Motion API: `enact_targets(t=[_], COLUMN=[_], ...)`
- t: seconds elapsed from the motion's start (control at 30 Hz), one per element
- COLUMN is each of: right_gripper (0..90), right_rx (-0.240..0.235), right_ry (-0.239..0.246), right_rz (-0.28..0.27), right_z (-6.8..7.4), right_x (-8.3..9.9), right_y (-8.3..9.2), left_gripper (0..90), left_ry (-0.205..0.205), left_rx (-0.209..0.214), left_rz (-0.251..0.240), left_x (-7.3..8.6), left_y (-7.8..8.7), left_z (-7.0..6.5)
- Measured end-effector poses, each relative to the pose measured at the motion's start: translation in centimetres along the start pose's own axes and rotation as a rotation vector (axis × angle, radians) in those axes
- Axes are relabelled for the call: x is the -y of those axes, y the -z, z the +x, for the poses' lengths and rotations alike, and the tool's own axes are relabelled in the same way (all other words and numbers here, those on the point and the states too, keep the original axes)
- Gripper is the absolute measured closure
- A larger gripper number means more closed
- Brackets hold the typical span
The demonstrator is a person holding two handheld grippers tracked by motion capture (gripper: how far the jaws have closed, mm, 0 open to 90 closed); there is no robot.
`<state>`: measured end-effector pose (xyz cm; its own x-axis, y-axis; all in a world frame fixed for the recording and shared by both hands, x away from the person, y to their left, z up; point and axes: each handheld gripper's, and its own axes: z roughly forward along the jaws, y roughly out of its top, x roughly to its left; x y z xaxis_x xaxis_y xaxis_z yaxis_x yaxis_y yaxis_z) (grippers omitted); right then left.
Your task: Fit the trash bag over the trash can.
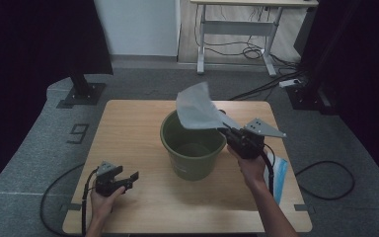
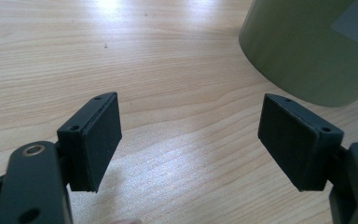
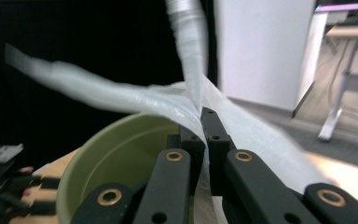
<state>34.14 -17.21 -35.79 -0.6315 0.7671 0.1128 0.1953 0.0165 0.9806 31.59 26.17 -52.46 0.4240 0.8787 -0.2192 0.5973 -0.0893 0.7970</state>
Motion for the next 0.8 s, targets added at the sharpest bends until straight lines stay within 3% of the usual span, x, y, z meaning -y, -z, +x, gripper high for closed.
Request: enact_targets(t=[0.17, 0.37, 0.5, 0.53, 0.67, 0.7, 0.73, 0.8], right_gripper=[87.8, 80.7, 71.0, 62.2, 43.6, 43.6, 36.7, 34.6], right_rx=[-0.053, -0.092, -0.138, -0.163, -0.137, -0.137, -0.121, -0.114], right_ry=[-0.051, -0.04, -0.029, -0.03, 0.007, 0.007, 0.039, 0.053], right_rz=[0.033, 0.069, 0.086, 0.089, 0.075, 0.075, 0.071, 0.075], right_z=[0.0, 0.4, 0.4, 0.3, 0.6, 0.6, 0.9, 1.0], right_x=[1.6, 2.3, 2.7, 2.9, 3.0, 3.0, 3.1, 3.1], right_y=[-0.4, -0.8, -1.0, -0.9, 0.0, 0.0, 0.5, 0.7], left_gripper=[21.3, 21.3, 21.7, 21.6, 21.7, 21.7, 21.7, 21.8], left_ry=[0.0, 0.007, 0.004, 0.005, 0.011, 0.011, 0.009, 0.009], left_rx=[0.007, 0.004, 0.014, 0.016, 0.02, 0.02, 0.019, 0.018], left_rz=[0.004, -0.003, 0.003, 0.005, 0.0, 0.0, 0.003, 0.001], left_x=[0.0, 0.0, 0.0, 0.0, 0.0, 0.0, 0.0, 0.0], left_y=[0.1, 0.2, 0.2, 0.1, 0.1, 0.1, 0.2, 0.2], left_z=[0.0, 0.2, 0.2, 0.2, 0.2, 0.2, 0.2, 0.2])
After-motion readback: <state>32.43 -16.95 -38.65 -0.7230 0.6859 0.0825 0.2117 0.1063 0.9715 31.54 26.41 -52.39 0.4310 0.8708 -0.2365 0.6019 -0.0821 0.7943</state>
